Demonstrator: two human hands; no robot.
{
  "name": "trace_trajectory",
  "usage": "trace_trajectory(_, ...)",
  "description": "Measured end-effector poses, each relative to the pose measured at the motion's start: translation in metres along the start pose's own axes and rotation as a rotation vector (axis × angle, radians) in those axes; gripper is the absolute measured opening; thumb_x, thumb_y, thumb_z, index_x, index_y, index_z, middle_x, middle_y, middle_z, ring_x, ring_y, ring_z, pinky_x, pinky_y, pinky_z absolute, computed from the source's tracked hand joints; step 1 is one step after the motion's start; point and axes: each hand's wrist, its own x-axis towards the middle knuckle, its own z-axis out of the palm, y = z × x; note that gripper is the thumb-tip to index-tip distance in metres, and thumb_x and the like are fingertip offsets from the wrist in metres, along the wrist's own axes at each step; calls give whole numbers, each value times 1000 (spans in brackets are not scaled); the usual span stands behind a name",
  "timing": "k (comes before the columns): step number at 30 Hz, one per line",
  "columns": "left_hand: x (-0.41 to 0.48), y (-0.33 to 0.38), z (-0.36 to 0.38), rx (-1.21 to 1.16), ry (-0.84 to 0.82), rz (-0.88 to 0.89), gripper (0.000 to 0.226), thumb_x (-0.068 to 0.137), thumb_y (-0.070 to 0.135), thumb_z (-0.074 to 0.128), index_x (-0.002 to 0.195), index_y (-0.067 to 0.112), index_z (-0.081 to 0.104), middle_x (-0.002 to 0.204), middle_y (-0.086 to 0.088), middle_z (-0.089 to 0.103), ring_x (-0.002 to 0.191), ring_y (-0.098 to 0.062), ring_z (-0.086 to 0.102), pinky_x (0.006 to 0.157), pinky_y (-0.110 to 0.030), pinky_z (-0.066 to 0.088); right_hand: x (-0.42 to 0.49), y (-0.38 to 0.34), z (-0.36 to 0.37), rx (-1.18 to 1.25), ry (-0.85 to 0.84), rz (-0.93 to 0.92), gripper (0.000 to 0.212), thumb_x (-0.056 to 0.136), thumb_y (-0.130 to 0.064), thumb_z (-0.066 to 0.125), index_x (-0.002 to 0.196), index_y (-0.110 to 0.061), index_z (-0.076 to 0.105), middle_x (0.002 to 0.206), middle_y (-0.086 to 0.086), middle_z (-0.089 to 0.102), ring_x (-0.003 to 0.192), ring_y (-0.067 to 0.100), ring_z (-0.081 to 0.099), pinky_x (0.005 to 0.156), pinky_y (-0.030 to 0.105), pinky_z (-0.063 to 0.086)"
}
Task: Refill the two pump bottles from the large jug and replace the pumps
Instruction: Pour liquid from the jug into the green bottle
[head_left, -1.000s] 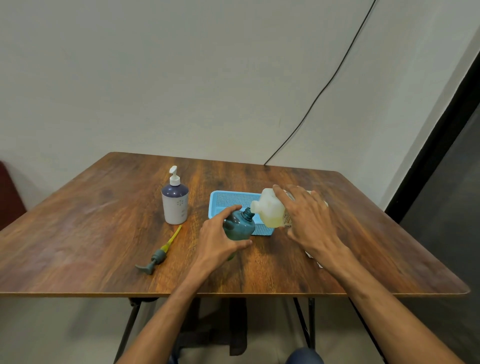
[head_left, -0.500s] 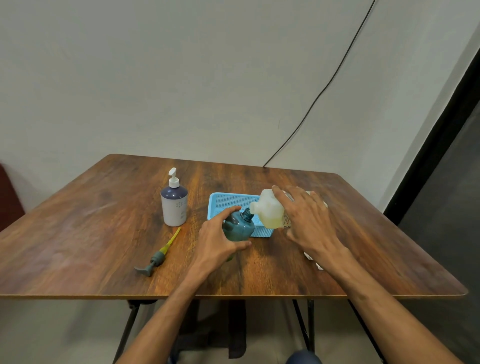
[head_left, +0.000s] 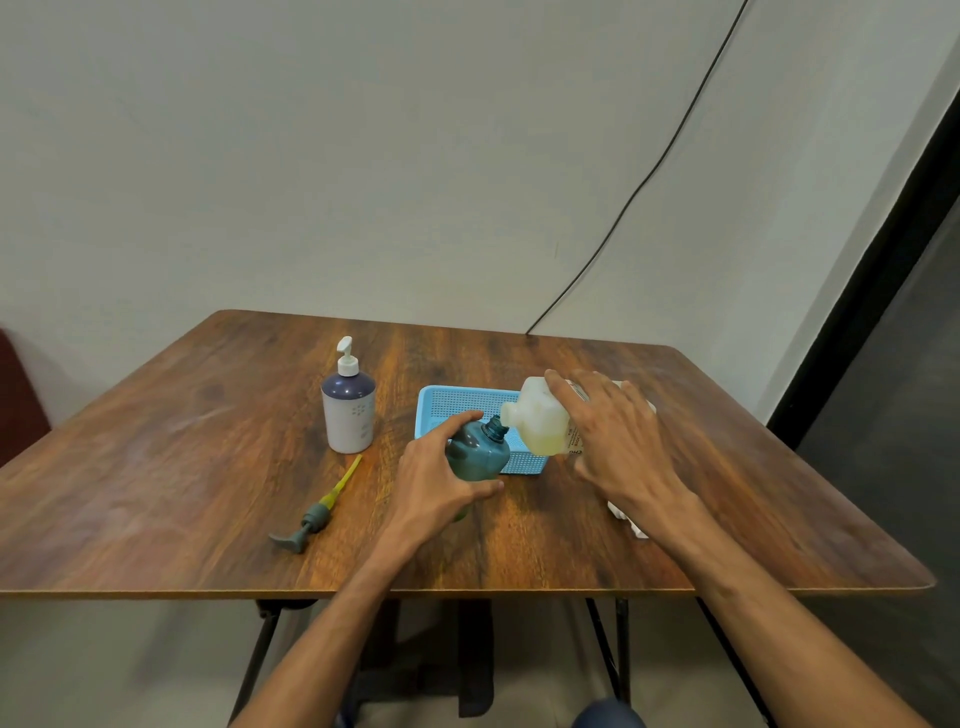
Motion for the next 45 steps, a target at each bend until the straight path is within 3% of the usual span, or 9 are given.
trace_trajectory(17, 0, 0, -2, 8, -4, 23, 84, 62, 36, 92, 137, 29, 54, 134, 1, 60, 115, -12, 57, 100, -38, 53, -1, -1, -3, 2, 10, 0, 105, 50, -20, 96, 144, -15, 49, 134, 17, 60, 121, 40, 58, 98, 58, 48)
trace_trajectory(26, 1, -1, -3, 3, -9, 38, 83, 63, 36, 92, 136, 29, 54, 133, 2, 61, 112, -8, 59, 97, -27, 54, 0, 0, -2, 2, 7, -11, 104, 53, -18, 93, 145, -16, 46, 136, 16, 58, 123, 39, 57, 100, 58, 47)
trace_trajectory(35, 1, -2, -3, 14, -6, 27, 85, 62, 41, 91, 137, 31, 53, 133, 3, 61, 115, -11, 57, 99, -38, 54, 1, 1, -1, -7, 26, -21, 105, 50, -21, 95, 143, -16, 48, 133, 15, 60, 121, 38, 58, 97, 56, 49)
trace_trajectory(45, 1, -1, -3, 5, 4, 18, 85, 61, 38, 92, 136, 30, 54, 133, 3, 61, 115, -12, 58, 99, -40, 54, 3, 2, 2, -18, 45, -24, 109, 44, -21, 97, 141, -18, 47, 128, 14, 62, 116, 38, 61, 93, 57, 51)
